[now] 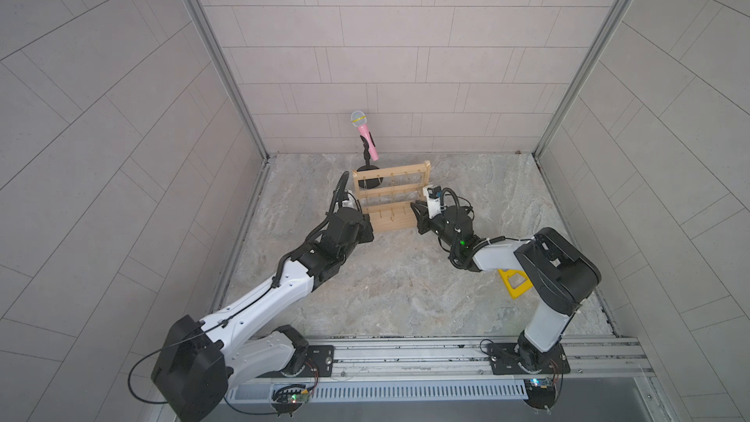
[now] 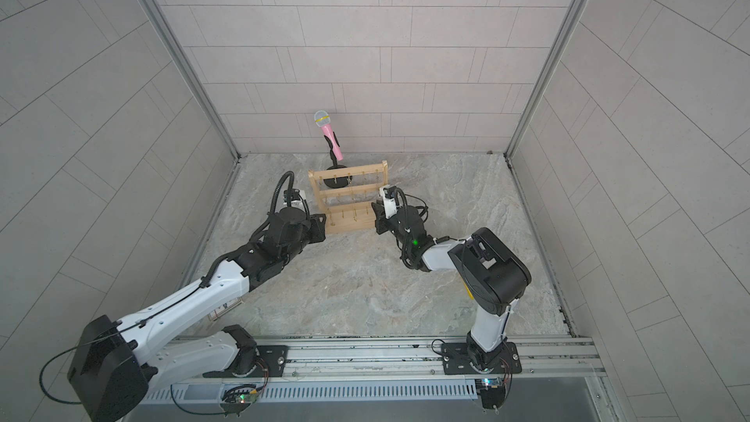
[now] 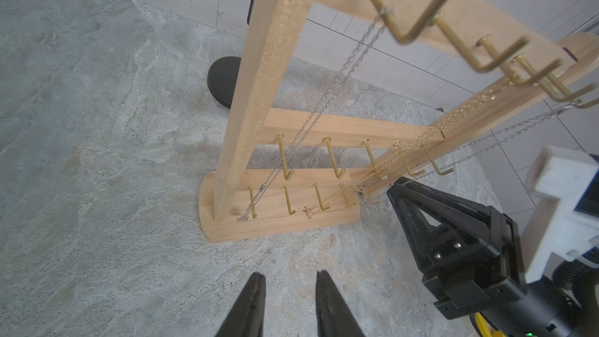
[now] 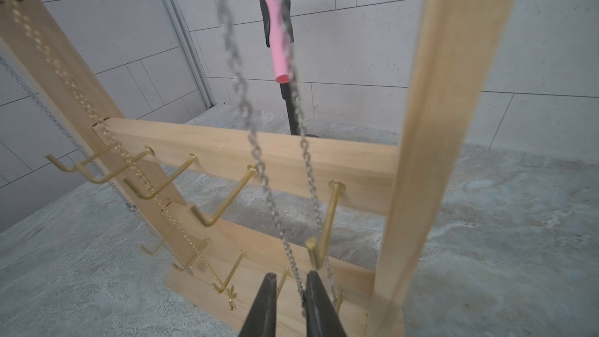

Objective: Hang the necklace on the jewelry display stand
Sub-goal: Hang the necklace on the stand.

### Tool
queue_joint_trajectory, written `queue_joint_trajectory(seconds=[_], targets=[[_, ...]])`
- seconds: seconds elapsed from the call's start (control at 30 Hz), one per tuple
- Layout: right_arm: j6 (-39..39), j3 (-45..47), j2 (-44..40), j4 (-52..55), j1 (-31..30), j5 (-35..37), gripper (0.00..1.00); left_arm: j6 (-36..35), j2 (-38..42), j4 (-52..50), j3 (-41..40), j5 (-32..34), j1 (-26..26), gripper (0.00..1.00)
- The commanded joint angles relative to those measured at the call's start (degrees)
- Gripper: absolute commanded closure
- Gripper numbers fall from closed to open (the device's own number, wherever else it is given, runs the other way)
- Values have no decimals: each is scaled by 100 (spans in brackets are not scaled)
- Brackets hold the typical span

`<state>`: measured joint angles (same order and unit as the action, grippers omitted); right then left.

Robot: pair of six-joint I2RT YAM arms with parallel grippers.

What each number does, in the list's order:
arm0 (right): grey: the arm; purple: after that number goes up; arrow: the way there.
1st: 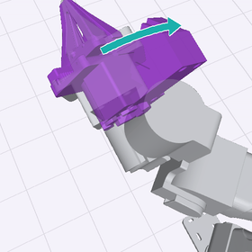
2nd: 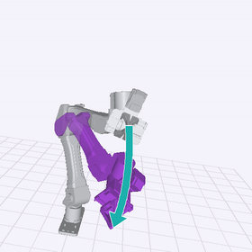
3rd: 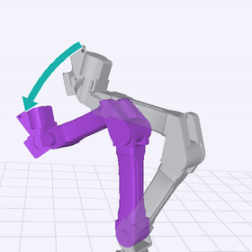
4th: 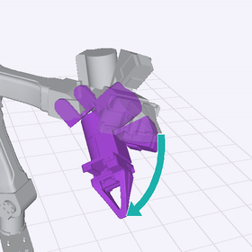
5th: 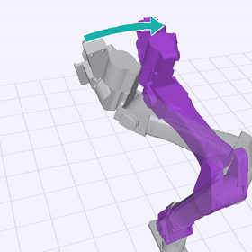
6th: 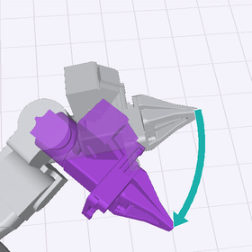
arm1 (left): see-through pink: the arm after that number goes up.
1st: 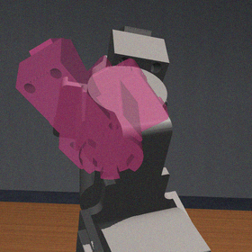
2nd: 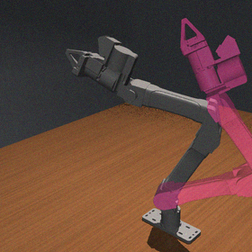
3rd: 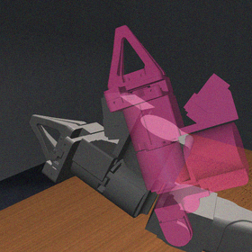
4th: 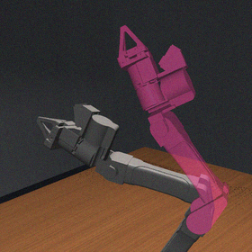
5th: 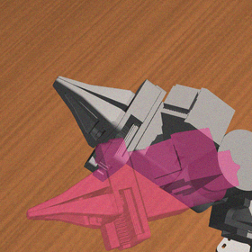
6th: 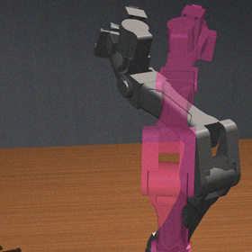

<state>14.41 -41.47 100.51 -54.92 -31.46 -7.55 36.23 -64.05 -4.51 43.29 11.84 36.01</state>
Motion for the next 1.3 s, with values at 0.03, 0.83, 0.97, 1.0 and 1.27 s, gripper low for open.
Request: queue_joint_trajectory(seconds=[0.03,0.83,0.97,1.0,1.27], targets=[[3,-113,40,17,-15,-70,78,42,104,86,-82,77,-31,69],[-9,189,-352,-22,-20,-163,90,62,37,146,-80,10,-59,69],[-37,328,-539,-2,-20,-102,90,69,42,146,-85,7,-56,69],[-59,370,-592,15,-22,-77,90,69,42,148,-93,-6,-60,69],[-126,532,-873,97,-22,38,90,90,42,154,-97,-19,-52,69]])
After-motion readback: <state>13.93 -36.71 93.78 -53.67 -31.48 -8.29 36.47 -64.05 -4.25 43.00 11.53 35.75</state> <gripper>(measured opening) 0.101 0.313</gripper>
